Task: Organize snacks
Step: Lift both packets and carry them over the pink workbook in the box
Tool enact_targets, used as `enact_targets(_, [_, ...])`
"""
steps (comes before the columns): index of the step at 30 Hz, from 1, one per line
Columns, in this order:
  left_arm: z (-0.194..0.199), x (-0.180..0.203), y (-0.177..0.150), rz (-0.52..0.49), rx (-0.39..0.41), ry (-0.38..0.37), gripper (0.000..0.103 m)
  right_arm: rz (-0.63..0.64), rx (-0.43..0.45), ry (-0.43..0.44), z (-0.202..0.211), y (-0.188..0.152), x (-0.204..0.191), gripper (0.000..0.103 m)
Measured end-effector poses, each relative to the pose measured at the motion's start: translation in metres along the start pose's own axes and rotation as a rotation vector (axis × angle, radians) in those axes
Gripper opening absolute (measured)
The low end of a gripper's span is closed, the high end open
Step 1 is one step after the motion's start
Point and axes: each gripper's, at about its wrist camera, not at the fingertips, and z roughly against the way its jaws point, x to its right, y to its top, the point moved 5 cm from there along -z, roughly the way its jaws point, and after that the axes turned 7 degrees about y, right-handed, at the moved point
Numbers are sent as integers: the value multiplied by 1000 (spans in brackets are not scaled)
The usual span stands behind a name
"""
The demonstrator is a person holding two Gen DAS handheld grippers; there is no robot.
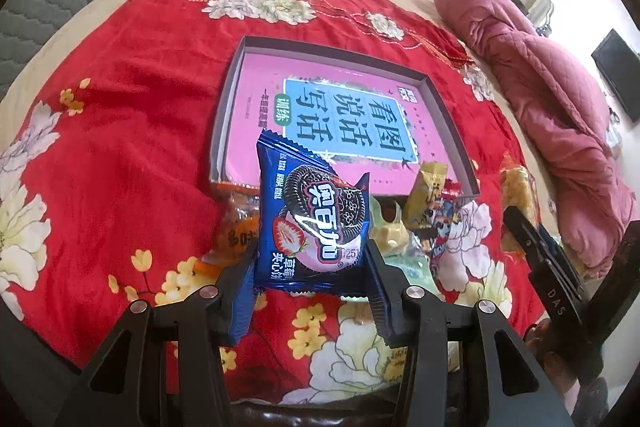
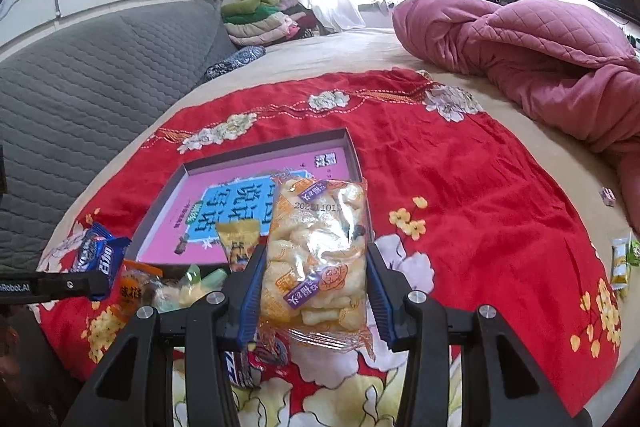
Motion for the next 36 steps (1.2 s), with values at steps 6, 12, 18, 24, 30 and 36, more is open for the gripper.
enact_targets(6, [-6,-1,14,15,15,12,50,1,31,24,-4,16,-2,46])
enact_targets(12, [-10,-5,31,41,42,14,50,2,44,22,-13,26,-2,47])
enact_targets(18, [-15,-4,50,51,69,19,50,-12,58,15,-24,39,2,47])
enact_targets(24, [-25,3,67,57,83,16,50,-32,56,20,-41,51,8,47])
enact_targets(30, [-39,11,78,51,69,17,50,-56,37,42,-57,57,16,47])
enact_targets(36, [-53,13,83,56,47,26,50,-77,-6,77,-76,56,21,47])
